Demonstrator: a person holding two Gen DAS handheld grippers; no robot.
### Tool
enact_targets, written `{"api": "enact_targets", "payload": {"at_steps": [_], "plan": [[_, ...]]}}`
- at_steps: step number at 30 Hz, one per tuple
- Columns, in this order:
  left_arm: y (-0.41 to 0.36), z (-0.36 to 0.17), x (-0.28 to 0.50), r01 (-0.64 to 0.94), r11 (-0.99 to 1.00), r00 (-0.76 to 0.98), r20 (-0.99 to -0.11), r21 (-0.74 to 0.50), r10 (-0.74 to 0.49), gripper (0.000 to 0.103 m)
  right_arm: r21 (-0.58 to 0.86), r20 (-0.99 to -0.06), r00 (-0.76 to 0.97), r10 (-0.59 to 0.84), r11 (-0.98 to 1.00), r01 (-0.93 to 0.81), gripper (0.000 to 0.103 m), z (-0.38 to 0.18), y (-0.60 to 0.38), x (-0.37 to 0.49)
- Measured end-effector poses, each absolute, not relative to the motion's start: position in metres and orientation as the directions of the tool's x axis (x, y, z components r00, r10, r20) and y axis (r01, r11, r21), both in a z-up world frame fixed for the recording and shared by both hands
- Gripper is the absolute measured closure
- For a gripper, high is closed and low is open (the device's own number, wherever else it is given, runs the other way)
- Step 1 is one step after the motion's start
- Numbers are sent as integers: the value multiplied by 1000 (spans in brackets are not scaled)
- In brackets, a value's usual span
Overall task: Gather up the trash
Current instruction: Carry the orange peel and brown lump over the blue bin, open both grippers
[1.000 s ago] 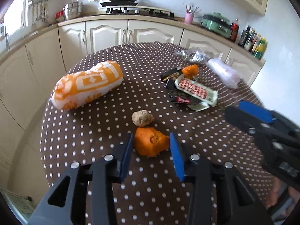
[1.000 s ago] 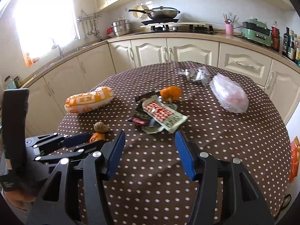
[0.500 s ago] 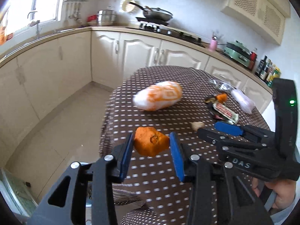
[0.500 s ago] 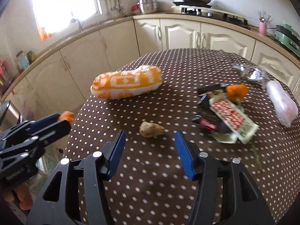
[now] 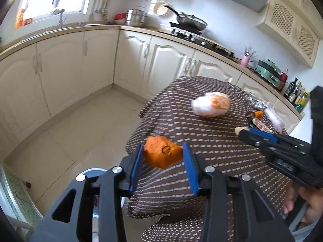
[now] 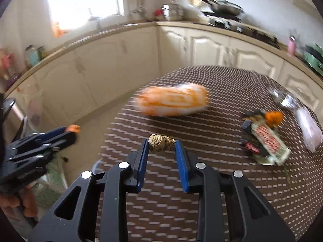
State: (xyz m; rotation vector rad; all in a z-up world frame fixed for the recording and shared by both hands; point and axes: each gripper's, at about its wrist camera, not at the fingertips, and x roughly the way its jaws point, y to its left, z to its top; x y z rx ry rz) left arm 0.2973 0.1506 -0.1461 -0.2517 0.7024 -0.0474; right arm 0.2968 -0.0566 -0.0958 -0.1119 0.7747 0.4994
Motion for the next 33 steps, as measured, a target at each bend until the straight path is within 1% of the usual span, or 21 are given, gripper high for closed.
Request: {"api": "enact_targets", "payload": {"at_steps": [6,10,15,18,21,22,23,24,25,33], "plan": [[208,-172,282,-146,954,739,-670,-260,-69,65,119,-692,513,508,781,-613,77,-101,18,270],[251,-200,271,-238,932,700,-714,-274,-31,65,163,-724,412,554,717,-678,77,-129,71,268],[292,-236,274,-317,895,649,-760,-313,-36,64,190,-757,352,550,701,-687,77,-166,112,279],[304,-248,283,-332,881,643,-764,-338,-50,64,192,-770,345,536,711,-676,77,-183,129,289],[313,-257,296,-324,861,649,-754,-393,-99,63,186,-774,354,524,723,-665,77,-192,138,298],[316,-260,301,-327,853,649,-753,-406,-109,61,185,-778,355,518,729,-659,77,-196,139,302],[318,-262,303,-339,851,648,-755,-401,-98,58,185,-780,356,515,733,-655,77,-198,139,304],[320,-264,304,-348,853,647,-758,-390,-82,53,188,-783,352,512,735,-651,77,-202,140,306],[322,-266,304,-354,854,646,-760,-382,-72,51,192,-787,347,509,738,-647,77,-205,141,309],[325,-276,299,-369,845,634,-769,-386,-74,51,187,-807,329,490,740,-646,77,-221,151,311]]}}
